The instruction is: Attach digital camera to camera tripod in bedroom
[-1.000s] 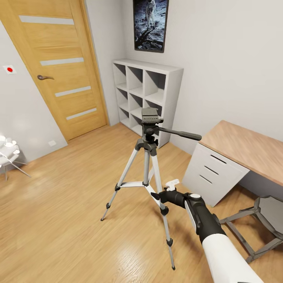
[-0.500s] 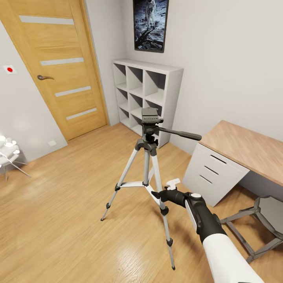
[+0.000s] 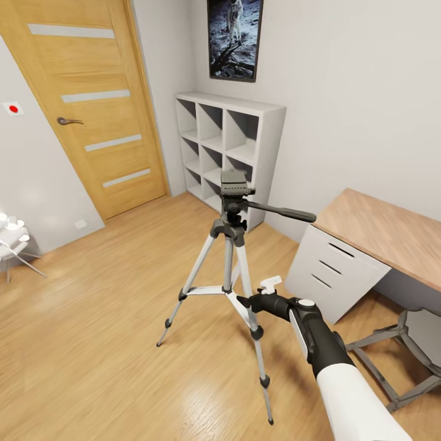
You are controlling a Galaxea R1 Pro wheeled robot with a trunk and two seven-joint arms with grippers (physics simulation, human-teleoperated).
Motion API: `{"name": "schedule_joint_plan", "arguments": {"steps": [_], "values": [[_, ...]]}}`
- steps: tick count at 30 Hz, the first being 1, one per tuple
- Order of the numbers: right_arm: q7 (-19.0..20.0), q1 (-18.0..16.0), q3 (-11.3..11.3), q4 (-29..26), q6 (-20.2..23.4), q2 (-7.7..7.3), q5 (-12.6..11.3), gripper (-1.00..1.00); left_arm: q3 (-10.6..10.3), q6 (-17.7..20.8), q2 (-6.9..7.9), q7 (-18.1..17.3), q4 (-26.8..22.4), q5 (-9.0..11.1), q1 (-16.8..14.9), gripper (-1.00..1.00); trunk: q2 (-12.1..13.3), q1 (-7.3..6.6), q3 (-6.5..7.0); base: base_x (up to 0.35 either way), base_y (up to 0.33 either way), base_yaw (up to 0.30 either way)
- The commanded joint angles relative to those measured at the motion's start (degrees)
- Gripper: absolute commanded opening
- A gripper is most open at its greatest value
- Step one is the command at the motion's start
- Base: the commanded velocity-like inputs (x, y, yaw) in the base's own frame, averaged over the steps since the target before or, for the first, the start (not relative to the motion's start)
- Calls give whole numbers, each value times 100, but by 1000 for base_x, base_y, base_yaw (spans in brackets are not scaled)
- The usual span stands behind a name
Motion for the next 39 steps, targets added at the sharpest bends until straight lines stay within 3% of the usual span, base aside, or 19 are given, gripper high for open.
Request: {"name": "schedule_joint_plan", "arguments": {"steps": [1,24,25,39], "values": [[50,-4,-32,-15,29,9,52,100,-35,-17,2,-24,5,46,-3,-100,-10,5,-10,139,0,0],[58,-4,-13,-41,49,24,83,100,-30,-16,-4,-21,5,46,-4,-100,-10,5,-10,17,0,0],[59,-4,-12,-41,47,27,83,-100,-30,-16,-4,-20,5,46,-3,-100,-10,5,-10,0,0,0],[51,-4,-10,-27,29,53,95,-100,-30,-16,-4,-20,5,46,-5,-100,-10,5,-10,0,0,0]]}}
